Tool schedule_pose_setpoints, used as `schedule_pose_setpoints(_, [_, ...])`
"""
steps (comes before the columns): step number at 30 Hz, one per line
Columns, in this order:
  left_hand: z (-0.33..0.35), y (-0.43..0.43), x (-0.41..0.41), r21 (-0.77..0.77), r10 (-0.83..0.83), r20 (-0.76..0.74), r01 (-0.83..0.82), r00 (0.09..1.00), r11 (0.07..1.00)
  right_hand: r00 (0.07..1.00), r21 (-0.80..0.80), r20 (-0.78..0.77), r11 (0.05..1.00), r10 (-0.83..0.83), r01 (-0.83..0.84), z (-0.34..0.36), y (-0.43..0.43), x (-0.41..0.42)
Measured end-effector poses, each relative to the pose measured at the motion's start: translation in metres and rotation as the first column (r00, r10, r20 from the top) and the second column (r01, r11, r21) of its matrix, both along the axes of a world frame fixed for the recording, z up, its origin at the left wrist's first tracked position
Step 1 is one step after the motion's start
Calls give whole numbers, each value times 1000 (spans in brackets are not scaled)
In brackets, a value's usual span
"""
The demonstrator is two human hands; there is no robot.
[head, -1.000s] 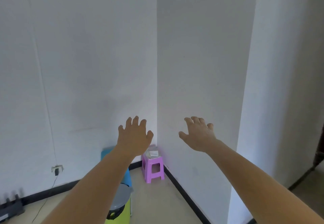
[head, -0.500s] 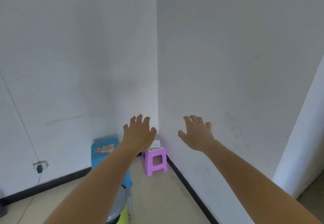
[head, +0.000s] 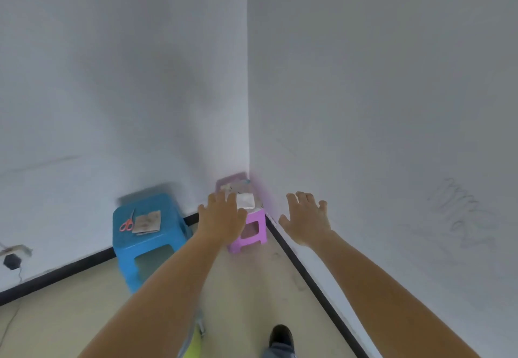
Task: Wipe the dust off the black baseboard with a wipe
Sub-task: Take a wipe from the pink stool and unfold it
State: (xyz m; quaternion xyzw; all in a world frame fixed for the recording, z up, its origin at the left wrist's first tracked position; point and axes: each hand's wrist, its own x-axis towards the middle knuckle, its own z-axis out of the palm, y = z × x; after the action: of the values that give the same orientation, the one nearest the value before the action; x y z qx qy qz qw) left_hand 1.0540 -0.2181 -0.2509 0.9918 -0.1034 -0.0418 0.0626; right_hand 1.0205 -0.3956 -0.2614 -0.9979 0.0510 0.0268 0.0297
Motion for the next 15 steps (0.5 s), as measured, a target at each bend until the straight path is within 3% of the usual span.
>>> schedule_pose_setpoints(9, [-97,-40,246,-32,84,-157,-90,984,995,981,21,-185,998,61,-59,-95,-45,244])
schedule_pose_setpoints(15, [-161,-49,353,-92,110,-290,-142,951,986,955,49,-288,997,74,-63,-143,-55,370])
